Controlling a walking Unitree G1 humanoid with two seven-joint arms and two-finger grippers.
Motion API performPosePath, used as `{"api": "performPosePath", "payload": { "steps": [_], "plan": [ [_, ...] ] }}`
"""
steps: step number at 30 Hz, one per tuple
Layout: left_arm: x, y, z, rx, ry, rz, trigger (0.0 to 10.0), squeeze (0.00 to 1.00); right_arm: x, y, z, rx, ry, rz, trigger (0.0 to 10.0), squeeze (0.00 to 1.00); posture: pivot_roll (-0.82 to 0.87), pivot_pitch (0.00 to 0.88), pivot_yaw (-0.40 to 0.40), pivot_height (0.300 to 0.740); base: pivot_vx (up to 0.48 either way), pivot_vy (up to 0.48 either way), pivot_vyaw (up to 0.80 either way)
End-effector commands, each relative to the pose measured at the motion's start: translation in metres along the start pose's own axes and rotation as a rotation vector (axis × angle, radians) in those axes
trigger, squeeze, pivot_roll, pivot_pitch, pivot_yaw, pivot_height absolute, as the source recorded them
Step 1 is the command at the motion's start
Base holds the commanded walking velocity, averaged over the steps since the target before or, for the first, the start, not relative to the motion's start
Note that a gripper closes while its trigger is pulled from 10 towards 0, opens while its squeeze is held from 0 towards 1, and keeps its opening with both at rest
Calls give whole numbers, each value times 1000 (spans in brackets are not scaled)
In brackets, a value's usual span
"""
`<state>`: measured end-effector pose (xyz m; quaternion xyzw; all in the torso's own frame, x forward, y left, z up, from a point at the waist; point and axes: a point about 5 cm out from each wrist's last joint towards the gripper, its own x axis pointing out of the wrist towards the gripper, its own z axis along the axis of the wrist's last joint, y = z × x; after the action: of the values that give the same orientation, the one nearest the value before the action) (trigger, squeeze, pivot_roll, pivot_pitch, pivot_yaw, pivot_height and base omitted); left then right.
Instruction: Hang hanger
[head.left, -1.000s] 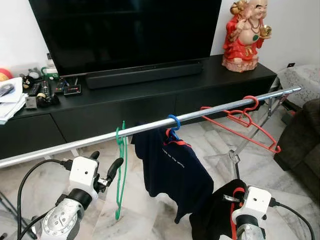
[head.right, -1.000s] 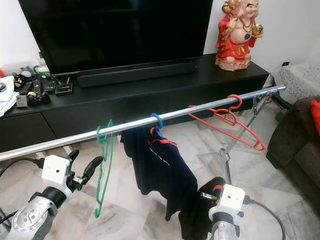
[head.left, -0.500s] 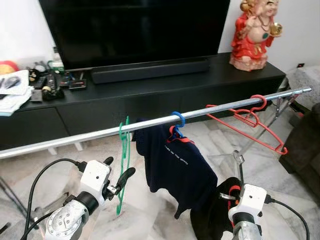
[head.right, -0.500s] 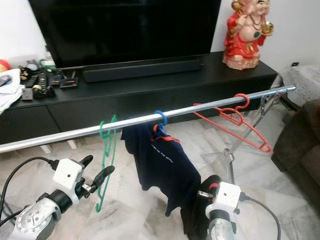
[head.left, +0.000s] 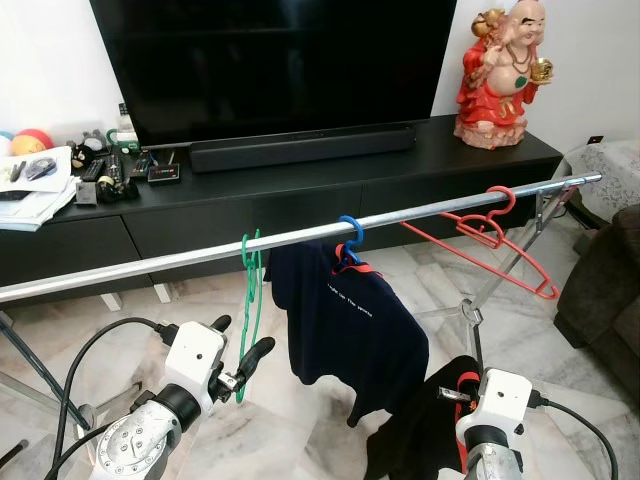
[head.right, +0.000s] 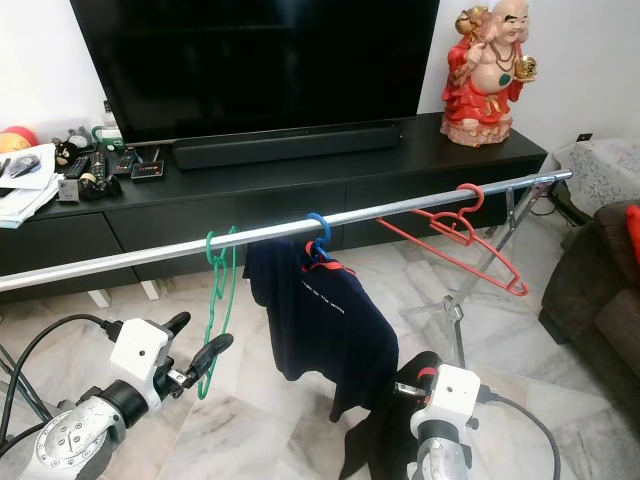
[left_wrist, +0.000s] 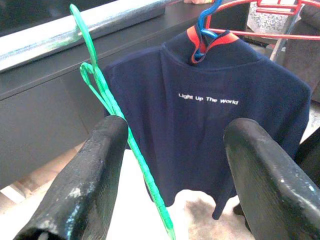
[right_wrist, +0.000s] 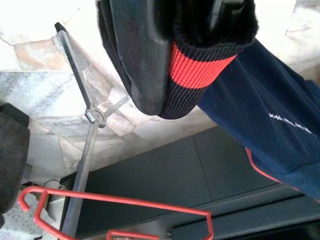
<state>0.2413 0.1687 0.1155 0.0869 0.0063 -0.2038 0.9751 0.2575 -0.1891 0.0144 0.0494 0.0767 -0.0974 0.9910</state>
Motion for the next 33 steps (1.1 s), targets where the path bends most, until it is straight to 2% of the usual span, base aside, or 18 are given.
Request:
{"api": "performPosePath", "payload": {
  "steps": [1, 17, 33],
  "plan": [
    [-1, -1, 2, 11, 3, -3, 10000, 0, 0, 0, -1, 8, 8, 5, 10000, 0, 42, 85, 16, 740, 0, 0, -800],
    [-3, -1, 2, 12, -2, 11, 10000, 0, 0, 3, -2, -3, 8, 23, 10000, 0, 48, 84, 8, 740, 0, 0, -50],
    [-2, -3, 3, 5, -13, 11, 10000, 0, 0, 5, -2, -6, 11, 36, 10000, 0, 45, 82, 7, 740, 323, 0, 0]
  ]
}}
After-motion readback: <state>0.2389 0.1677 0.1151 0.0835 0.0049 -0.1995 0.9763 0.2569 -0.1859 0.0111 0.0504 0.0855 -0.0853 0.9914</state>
